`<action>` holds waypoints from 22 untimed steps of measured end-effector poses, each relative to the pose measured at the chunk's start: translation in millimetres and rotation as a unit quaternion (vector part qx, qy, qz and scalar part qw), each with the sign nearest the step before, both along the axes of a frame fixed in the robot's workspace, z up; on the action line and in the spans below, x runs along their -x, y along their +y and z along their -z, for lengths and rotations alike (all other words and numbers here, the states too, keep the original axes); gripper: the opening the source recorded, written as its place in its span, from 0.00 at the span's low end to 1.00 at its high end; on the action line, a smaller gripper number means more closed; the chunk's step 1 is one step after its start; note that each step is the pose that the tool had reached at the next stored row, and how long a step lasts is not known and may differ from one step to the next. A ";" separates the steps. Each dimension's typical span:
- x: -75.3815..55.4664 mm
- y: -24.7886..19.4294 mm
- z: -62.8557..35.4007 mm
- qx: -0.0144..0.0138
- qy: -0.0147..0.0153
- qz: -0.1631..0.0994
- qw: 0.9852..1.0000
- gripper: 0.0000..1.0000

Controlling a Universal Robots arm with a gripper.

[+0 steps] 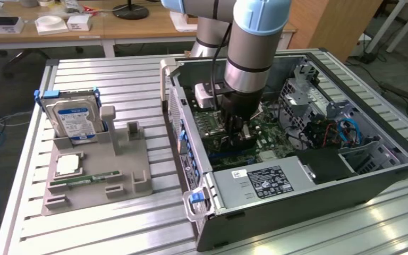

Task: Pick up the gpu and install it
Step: 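Insert the gpu into the slot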

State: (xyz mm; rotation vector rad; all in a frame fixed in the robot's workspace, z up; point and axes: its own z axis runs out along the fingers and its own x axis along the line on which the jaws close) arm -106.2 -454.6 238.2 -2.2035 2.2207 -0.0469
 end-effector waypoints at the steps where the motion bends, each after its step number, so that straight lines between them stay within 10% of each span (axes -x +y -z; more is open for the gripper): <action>1: 0.0 0.0 0.0 0.000 0.000 0.000 1.000 0.26; 22: -0.7 0.1 4.6 -0.001 0.000 0.000 1.000 0.26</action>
